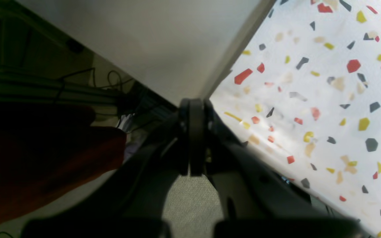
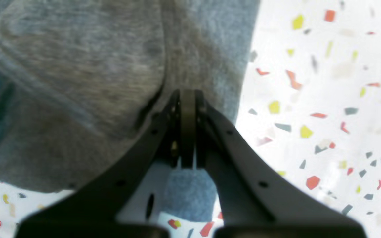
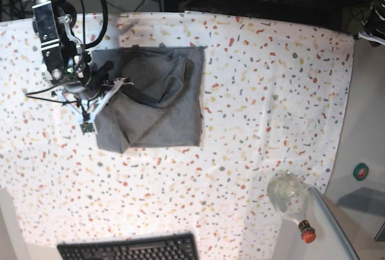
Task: Layout the t-shirt on the table in an organized manner, then fold the t-shirt properly
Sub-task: 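Press and smooth the folded bundle with the right gripper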
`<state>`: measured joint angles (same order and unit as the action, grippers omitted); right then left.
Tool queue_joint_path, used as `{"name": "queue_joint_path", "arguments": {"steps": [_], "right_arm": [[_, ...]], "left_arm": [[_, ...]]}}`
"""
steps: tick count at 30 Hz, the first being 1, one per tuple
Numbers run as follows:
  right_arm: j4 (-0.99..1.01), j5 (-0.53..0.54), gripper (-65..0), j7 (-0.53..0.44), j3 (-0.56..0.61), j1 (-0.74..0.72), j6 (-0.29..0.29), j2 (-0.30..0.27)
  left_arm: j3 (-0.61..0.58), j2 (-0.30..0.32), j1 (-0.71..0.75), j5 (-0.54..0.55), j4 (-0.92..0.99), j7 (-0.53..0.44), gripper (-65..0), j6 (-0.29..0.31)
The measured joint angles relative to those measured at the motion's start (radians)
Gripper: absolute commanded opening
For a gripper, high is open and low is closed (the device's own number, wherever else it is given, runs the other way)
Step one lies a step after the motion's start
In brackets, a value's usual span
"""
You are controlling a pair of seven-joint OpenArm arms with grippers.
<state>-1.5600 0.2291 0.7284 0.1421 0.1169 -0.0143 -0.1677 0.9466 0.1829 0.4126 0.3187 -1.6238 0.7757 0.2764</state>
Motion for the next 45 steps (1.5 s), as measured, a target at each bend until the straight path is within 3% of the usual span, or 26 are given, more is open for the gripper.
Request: {"name": "queue_joint_path", "arguments": {"steps": [7, 16, 20, 26, 32, 40, 45], "right_arm": [[0.095, -0.005, -65.0, 0.004, 0.056, -0.07, 0.0, 0.002], [0.117, -0.005, -65.0, 0.008, 0.072, -0.156, 0.0, 0.116], [0.064, -0.003, -65.0, 0.062, 0.072, -0.152, 0.0, 0.138], [0.068, -0.003, -65.0, 0.068, 0.072, -0.163, 0.0, 0.14], [0.155, 0.0, -65.0, 0.058, 0.074, -0.2, 0.0, 0.18], [0.082, -0.01, -65.0, 0.043, 0.074, -0.18, -0.001, 0.182], [0.025, -0.007, -65.0, 0.09, 0.067, -0.134, 0.003, 0.137]], "left_arm": [[-0.001, 0.001, 0.0, 0.003, 0.0, 0.0, -65.0, 0.0], [-0.004, 0.0, 0.0, 0.003, 0.0, 0.0, -65.0, 0.0], [-0.004, 0.0, 0.0, 0.003, 0.0, 0.0, -65.0, 0.0], [-0.004, 0.0, -0.002, 0.003, 0.0, 0.0, -65.0, 0.0], [-0.004, 0.001, -0.01, 0.002, 0.0, 0.0, -65.0, 0.0], [-0.003, 0.031, -0.01, 0.002, 0.044, -0.004, -65.0, 0.0], [-0.003, 0.028, -0.009, 0.001, 0.062, -0.001, -65.0, 0.0]]}}
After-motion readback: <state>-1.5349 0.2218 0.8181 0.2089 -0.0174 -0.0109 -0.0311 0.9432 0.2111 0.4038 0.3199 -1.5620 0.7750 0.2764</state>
